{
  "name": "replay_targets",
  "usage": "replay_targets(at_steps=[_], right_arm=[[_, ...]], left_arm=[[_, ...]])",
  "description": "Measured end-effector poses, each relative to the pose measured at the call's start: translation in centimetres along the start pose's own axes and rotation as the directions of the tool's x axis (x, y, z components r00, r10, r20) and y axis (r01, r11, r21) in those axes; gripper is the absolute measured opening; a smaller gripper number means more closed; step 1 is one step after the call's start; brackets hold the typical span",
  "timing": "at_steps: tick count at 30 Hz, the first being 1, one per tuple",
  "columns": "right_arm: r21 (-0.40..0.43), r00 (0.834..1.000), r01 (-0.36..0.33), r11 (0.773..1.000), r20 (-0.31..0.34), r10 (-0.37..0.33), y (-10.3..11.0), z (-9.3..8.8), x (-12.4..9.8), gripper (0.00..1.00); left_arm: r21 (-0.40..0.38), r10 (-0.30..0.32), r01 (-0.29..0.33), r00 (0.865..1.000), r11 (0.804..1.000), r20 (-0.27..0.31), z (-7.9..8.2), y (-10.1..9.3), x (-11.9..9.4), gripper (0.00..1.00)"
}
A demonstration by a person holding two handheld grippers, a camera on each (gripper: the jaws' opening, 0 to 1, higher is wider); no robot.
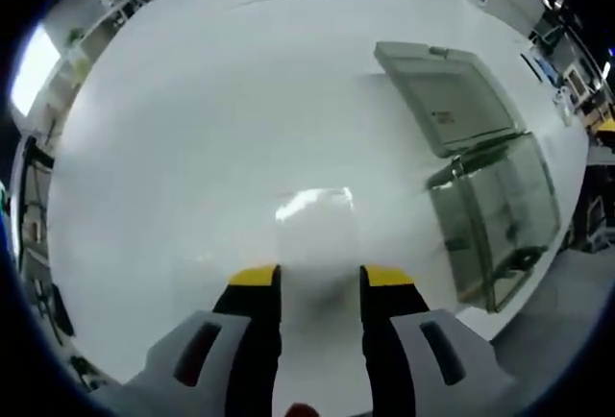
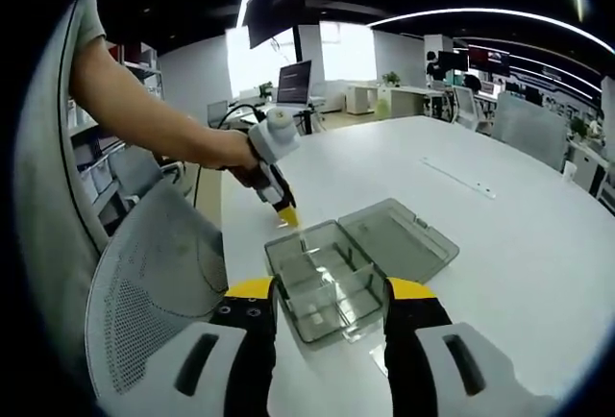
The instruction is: Insert the divider into the dual guide fixture by aligning both edges with the guide slots and pushing it downward to the bottom, including one-sided entry, uneven engagement, binding, and posture correction.
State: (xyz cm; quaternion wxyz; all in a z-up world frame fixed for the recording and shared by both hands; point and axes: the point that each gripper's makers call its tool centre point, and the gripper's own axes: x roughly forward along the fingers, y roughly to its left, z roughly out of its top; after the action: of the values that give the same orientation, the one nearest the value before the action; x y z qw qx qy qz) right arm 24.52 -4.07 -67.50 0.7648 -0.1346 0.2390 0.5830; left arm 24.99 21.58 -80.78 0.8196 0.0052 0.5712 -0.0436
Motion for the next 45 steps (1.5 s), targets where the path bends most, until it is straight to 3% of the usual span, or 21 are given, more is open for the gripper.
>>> replay_targets(at_steps=[14, 23, 33, 39, 41, 45], right_arm=[[-0.004, 1.0, 0.002, 1.0, 0.003, -0.002, -0.1, 0.2, -0.1, 0.41], [-0.006, 1.0, -0.006, 1.0, 0.004, 0.006, 0.0, 0.3, 0.1, 0.41], [-0.006, 1.0, -0.009, 1.0, 0.011, 0.009, -0.1, 0.7, -0.1, 0.4], [0.023, 1.0, -0.015, 1.0, 0.024, 0.014, -0.1, 0.6, -0.2, 0.4], [0.028, 0.999, -0.016, 0.999, 0.029, 0.015, -0.2, 0.7, -0.3, 0.4], [0.05, 0.999, -0.022, 0.999, 0.045, 0.02, -0.3, 0.9, -0.3, 0.4]], left_arm=[[0.004, -0.042, 0.042, 0.998, 0.999, -0.056, 0.5, -0.1, -0.4, 0.29], [-0.032, -0.086, 0.085, 0.996, 0.996, -0.033, 0.9, -0.1, -1.2, 0.29], [-0.11, -0.154, 0.157, 0.988, 0.981, 0.033, 1.4, -0.4, -2.0, 0.29], [-0.158, -0.218, 0.234, 0.969, 0.959, 0.111, 1.9, -1.9, -3.3, 0.29], [-0.164, -0.254, 0.28, 0.954, 0.946, 0.161, 2.6, -2.6, -3.8, 0.29], [-0.18, -0.297, 0.331, 0.935, 0.926, 0.194, 2.5, -3.6, -4.7, 0.29]])
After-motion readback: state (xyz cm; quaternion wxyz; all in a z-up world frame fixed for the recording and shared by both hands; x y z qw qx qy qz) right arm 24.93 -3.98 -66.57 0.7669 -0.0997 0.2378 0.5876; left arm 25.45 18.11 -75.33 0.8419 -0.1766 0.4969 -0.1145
